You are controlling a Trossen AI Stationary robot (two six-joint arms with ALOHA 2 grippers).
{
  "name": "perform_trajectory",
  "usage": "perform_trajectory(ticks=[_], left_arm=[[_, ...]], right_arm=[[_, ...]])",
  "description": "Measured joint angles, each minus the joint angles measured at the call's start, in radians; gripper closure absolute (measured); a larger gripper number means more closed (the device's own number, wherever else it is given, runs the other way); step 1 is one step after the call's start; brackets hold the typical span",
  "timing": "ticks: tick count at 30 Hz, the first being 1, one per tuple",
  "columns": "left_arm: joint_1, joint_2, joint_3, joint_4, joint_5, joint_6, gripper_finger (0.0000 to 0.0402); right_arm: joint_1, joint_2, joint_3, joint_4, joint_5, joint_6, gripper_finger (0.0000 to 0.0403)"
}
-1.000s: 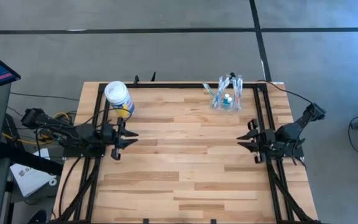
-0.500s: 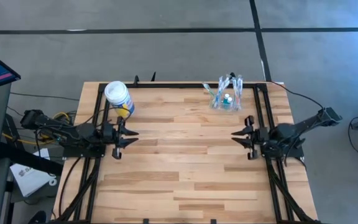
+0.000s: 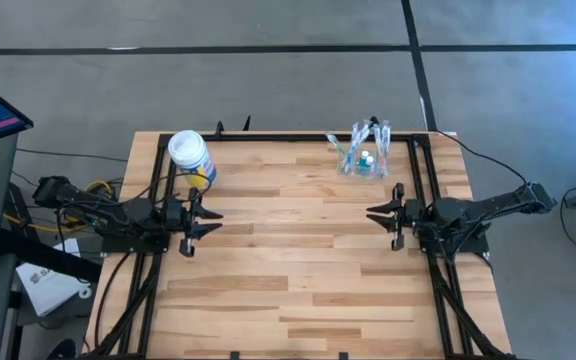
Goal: Pick & Place toothbrushing station
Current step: Return to Home Position
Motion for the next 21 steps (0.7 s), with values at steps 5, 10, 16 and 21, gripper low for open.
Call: perform_trajectory(ticks=[5,10,16,21], left_arm=[[0.0,0.0,0.0,0.0,0.0,-0.002,0.0308],[0.0,0.0,0.0,0.0,0.0,-0.006,0.0308],[0.0,0.0,0.0,0.0,0.011,-0.006,0.0308],[0.0,0.0,0.0,0.001,0.011,0.021,0.0308]], right_arm=[[-0.018,-0.083,0.0,-0.053,0.003,-0.01,0.0338],[-0.02,-0.187,0.0,-0.132,-0.001,-0.015,0.0338],[-0.043,-0.186,-0.001,-0.134,0.047,-0.037,0.0338],[-0.087,-0.186,-0.001,-0.12,0.045,-0.049,0.0338]])
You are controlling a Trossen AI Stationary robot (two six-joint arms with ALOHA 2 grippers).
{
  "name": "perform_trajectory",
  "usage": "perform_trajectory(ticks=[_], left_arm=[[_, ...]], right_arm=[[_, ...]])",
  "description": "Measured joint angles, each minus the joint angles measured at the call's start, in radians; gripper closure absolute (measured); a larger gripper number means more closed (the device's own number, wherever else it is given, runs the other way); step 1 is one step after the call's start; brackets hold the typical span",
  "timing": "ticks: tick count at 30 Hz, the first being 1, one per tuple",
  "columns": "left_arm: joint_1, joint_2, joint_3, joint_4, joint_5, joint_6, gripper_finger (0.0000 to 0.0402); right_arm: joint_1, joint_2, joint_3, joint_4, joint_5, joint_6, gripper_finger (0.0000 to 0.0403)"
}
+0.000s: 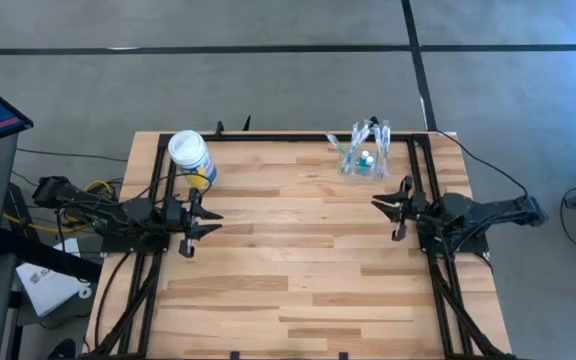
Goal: Pick & Place toothbrushing station
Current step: Return to Home Position
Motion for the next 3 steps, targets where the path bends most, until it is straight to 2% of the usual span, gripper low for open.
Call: perform_trajectory(ticks=[3], left_arm=[[0.003,0.0,0.0,-0.001,0.006,0.01,0.0308]], right_arm=[[-0.03,0.0,0.003,-0.019,-0.025,0.004,0.0338]])
